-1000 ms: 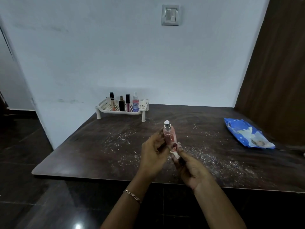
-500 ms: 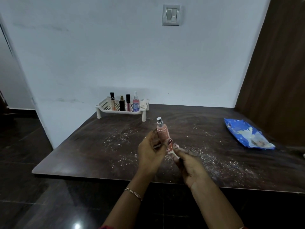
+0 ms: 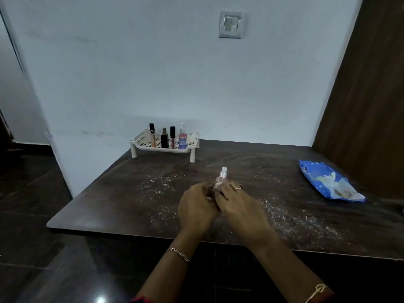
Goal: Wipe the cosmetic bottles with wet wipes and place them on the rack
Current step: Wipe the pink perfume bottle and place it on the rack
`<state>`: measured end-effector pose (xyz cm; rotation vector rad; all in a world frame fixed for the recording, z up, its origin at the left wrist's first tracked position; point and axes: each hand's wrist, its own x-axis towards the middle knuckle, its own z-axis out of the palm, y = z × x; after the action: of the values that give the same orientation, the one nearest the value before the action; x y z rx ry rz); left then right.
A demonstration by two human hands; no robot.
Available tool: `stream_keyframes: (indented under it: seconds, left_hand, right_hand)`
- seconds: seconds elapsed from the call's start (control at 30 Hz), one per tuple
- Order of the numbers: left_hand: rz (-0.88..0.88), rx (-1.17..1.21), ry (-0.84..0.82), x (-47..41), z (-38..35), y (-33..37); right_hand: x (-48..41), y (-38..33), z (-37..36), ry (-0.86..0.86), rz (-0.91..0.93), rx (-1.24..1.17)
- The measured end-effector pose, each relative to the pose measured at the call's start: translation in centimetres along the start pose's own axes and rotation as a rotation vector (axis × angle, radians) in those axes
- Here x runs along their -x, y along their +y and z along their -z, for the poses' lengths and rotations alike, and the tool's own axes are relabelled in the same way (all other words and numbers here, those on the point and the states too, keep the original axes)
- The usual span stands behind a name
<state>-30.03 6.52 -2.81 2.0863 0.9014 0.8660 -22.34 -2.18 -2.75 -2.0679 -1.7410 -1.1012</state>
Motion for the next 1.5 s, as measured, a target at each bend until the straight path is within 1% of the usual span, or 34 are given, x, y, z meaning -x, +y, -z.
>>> stream_keyframes:
  seconds: [0.07, 0.2, 0.33, 0.4, 0.47, 0.53, 0.6, 0.67, 0.7, 0.77, 0.9, 1.07, 1.37, 1.5]
  left_hand:
    - [0.003, 0.022, -0.007, 0.0, 0.1, -0.3]
    - [0.007, 0.042, 0.009, -0.7, 1.0, -0.3]
    - [-0.032, -0.055, 0.060, -2.2, 2.5, -0.4]
    - [-0.016, -0.007, 0.048, -3.3, 3.4, -0.8]
    - [-0.016, 0.040, 0.051, -4.6, 4.5, -1.4]
    - [-0.018, 0.058, 0.072, -6.1, 5.7, -2.3]
    - [0.003, 0.078, 0.083, -8.5, 7.1, -3.8]
    - [0.026, 0.124, 0.094, -10.9, 8.6, -5.2]
    - [0.040, 0.138, 0.116, -12.3, 9.3, -6.0]
    - [0.057, 0.124, 0.157, -14.9, 10.8, -7.0]
    - [0.108, 0.190, 0.207, -20.5, 13.4, -8.2]
    - [0.194, 0.222, 0.233, -26.8, 13.5, -9.9]
    - [0.133, -0.015, 0.167, -33.0, 10.5, -13.3]
    - [0.117, -0.118, 0.128, -34.1, 9.5, -14.7]
  right_hand:
    - [-0.5, 0.4, 0.2, -0.012, 0.062, 0.009]
    - [-2.2, 1.0, 0.0, -0.012, -0.030, -0.042]
    - [-3.2, -0.3, -0.5, 0.008, 0.094, -0.083]
    - [-4.6, 0.3, -0.6, 0.033, 0.089, -0.111]
    - [-6.6, 1.1, -1.1, 0.061, -0.031, -0.185]
    - [-8.8, 1.7, -2.1, 0.094, -0.224, -0.317]
    - [-10.8, 1.9, -3.7, 0.105, -0.458, -0.503]
    - [-12.4, 1.9, -5.5, 0.081, -0.641, -0.742]
    - [-13.2, 1.8, -6.4, 0.070, -0.703, -0.853]
    - [-14.5, 1.3, -7.9, 0.064, -0.763, -0.973]
    - [-17.0, 0.8, -11.3, 0.019, -0.820, -1.019]
    - [-18.9, 0.6, -15.0, 0.008, -0.879, -1.016]
    - [-20.6, 0.4, -18.7, -0.040, -0.825, -1.012]
    - [-20.5, -0.2, -19.4, -0.036, -0.726, -0.983]
